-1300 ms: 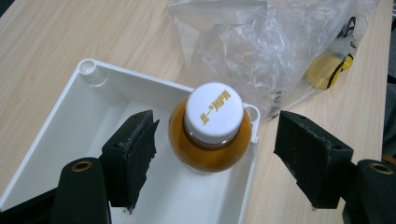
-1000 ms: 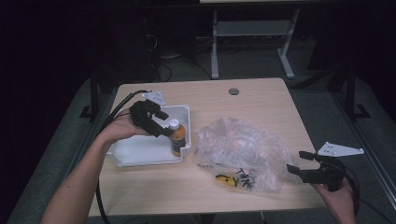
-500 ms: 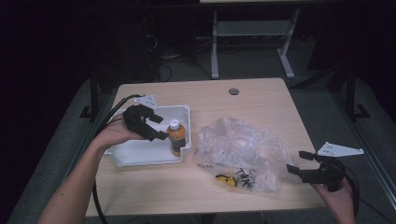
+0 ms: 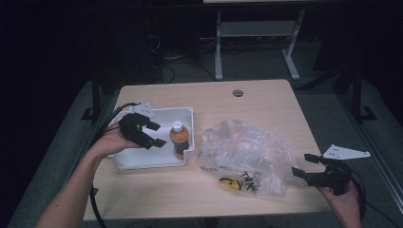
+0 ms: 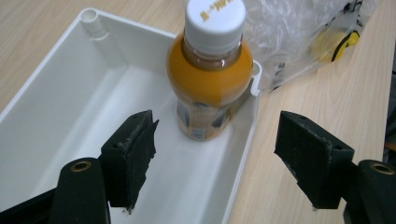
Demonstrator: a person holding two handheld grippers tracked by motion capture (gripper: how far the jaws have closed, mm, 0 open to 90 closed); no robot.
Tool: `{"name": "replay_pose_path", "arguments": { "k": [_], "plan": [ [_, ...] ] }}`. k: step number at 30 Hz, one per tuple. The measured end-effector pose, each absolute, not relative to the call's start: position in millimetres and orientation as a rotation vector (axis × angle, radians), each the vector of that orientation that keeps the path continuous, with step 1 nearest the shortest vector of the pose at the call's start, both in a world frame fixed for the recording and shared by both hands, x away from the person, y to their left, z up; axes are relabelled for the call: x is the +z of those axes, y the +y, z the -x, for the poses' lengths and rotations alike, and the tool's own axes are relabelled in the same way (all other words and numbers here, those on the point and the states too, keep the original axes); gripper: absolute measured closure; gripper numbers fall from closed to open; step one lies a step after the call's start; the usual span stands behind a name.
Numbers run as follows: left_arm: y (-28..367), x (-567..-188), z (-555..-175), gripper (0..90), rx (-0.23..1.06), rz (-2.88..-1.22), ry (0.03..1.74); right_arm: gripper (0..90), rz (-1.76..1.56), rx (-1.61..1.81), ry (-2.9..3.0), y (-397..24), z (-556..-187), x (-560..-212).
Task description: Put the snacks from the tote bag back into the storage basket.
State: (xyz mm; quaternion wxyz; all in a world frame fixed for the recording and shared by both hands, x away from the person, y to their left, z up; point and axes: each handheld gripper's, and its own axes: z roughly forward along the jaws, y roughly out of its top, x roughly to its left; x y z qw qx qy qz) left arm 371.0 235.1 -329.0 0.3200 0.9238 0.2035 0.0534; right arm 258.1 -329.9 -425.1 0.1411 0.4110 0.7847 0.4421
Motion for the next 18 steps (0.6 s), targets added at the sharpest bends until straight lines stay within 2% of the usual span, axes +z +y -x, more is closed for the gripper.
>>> {"name": "replay_pose_path", "arguments": {
  "k": [18],
  "plan": [
    [251,-345,-356,28.6,0.15,-2.404,0.552,19.6,-1.187,1.274,2.274,-329,-259,-427]
  ]
}}
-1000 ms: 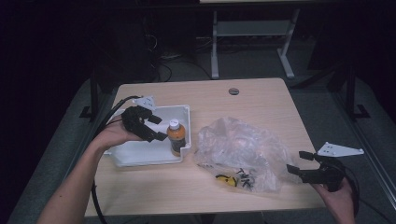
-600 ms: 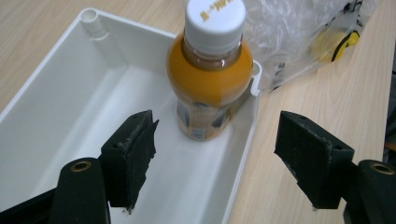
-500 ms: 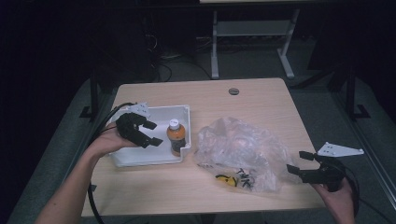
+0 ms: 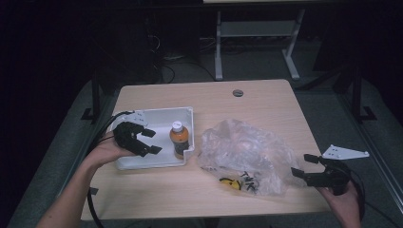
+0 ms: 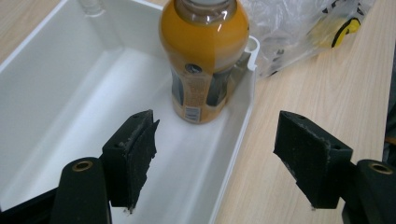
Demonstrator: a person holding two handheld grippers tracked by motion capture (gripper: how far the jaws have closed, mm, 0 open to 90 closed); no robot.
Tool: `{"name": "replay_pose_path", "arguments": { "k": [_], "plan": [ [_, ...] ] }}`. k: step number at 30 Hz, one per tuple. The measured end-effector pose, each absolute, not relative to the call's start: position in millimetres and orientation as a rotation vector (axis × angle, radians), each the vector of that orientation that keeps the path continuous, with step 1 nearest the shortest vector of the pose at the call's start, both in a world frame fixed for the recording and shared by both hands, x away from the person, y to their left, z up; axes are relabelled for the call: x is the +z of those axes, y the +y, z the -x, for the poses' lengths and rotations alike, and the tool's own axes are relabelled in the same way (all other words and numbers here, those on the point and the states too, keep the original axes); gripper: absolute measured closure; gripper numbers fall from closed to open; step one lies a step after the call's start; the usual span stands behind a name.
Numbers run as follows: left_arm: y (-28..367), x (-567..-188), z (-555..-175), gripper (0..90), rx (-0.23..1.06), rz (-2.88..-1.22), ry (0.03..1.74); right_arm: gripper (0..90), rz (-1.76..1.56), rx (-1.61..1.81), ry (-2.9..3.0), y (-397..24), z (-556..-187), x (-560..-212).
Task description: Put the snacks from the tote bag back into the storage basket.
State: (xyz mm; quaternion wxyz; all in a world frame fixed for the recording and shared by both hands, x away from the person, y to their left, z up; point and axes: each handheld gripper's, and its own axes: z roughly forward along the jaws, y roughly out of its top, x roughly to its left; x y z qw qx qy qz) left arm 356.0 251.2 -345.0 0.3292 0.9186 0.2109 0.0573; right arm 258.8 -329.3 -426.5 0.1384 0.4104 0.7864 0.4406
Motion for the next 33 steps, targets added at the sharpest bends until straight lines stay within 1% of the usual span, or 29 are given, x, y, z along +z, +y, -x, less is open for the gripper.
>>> {"name": "replay_pose_path", "arguments": {
  "k": [7,12,17,33],
  "plan": [
    [255,-352,-351,28.7,0.132,-2.383,0.565,19.6,-1.186,1.273,2.275,-329,-259,-427],
    [259,-356,-348,28.8,0.151,-2.388,0.559,19.6,-1.186,1.275,2.275,-329,-259,-427],
    [261,-363,-343,28.8,0.127,-2.375,0.577,19.7,-1.184,1.275,2.277,-329,-259,-427],
    [271,-380,-330,29.0,0.136,-2.344,0.582,19.7,-1.187,1.277,2.278,-328,-258,-427]
  ]
}}
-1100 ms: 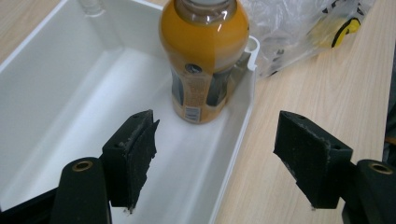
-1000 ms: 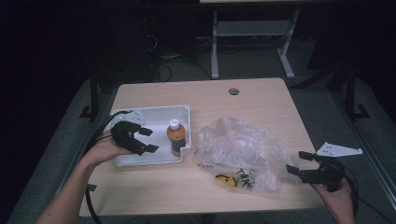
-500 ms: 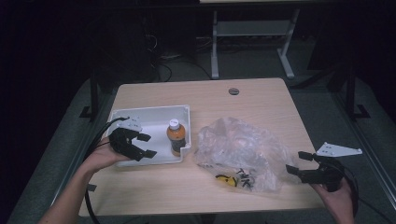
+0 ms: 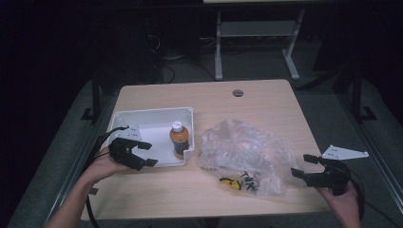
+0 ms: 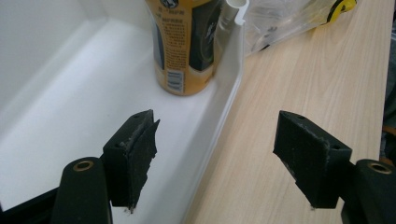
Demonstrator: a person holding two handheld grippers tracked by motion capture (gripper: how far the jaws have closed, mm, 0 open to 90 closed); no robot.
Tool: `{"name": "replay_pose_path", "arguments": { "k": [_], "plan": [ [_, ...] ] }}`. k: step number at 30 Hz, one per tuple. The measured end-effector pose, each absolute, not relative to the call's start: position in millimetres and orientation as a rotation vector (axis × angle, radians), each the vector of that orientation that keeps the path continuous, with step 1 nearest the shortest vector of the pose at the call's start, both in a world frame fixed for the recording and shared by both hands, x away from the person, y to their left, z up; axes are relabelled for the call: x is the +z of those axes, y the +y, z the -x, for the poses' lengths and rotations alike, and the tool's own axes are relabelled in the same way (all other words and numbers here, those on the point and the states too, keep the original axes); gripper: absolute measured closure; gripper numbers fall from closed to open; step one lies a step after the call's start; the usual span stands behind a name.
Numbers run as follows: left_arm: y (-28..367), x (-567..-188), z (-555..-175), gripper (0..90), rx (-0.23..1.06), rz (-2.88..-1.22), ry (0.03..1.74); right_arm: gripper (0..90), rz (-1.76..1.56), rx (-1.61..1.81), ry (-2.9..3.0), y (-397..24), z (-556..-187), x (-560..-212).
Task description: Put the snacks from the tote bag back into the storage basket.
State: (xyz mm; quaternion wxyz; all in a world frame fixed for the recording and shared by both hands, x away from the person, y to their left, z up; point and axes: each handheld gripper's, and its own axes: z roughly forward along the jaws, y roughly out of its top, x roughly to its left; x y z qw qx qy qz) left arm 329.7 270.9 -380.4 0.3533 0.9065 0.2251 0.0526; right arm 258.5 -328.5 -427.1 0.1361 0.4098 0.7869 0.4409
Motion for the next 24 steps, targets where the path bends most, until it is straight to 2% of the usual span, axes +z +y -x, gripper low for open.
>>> {"name": "replay_pose_path", "arguments": {
  "k": [24],
  "plan": [
    [276,-409,-312,28.7,0.117,-2.317,0.605,19.6,-1.196,1.264,2.301,-325,-259,-430]
  ]
}}
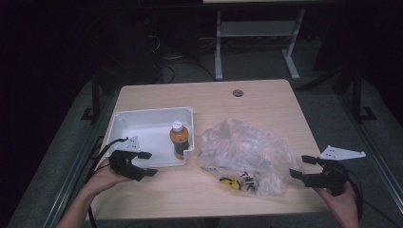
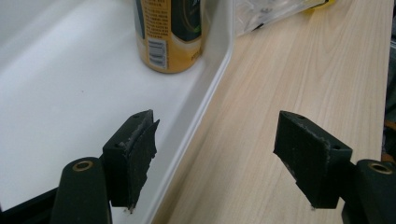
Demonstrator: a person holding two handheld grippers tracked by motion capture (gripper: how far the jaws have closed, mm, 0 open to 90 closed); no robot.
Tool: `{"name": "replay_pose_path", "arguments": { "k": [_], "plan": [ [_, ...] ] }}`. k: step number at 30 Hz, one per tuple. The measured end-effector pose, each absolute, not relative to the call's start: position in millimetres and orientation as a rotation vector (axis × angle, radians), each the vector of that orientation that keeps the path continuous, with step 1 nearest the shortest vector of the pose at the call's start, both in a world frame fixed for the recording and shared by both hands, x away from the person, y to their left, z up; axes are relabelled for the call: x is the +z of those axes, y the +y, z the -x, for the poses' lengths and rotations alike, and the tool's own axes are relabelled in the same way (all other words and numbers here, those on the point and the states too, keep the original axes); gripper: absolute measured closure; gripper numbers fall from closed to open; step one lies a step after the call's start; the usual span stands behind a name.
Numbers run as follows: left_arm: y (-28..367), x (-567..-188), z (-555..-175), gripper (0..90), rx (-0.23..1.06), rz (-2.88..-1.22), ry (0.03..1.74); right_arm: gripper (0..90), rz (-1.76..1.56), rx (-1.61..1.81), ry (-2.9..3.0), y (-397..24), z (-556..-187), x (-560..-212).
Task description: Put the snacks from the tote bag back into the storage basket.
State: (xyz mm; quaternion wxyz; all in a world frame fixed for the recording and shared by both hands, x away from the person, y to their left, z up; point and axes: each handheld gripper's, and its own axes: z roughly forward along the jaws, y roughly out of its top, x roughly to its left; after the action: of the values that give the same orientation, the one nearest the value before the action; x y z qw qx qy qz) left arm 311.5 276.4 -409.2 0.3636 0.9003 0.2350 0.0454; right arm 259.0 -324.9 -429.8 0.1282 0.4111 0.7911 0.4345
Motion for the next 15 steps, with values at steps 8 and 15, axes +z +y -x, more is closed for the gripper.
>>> {"name": "replay_pose_path", "arguments": {
  "k": [8,15],
  "plan": [
    [275,-416,-309,28.6,0.111,-2.331,0.605,19.6,-1.196,1.262,2.301,-326,-259,-431],
    [274,-424,-305,28.5,0.111,-2.327,0.609,19.6,-1.194,1.259,2.303,-325,-259,-431]
  ]
}}
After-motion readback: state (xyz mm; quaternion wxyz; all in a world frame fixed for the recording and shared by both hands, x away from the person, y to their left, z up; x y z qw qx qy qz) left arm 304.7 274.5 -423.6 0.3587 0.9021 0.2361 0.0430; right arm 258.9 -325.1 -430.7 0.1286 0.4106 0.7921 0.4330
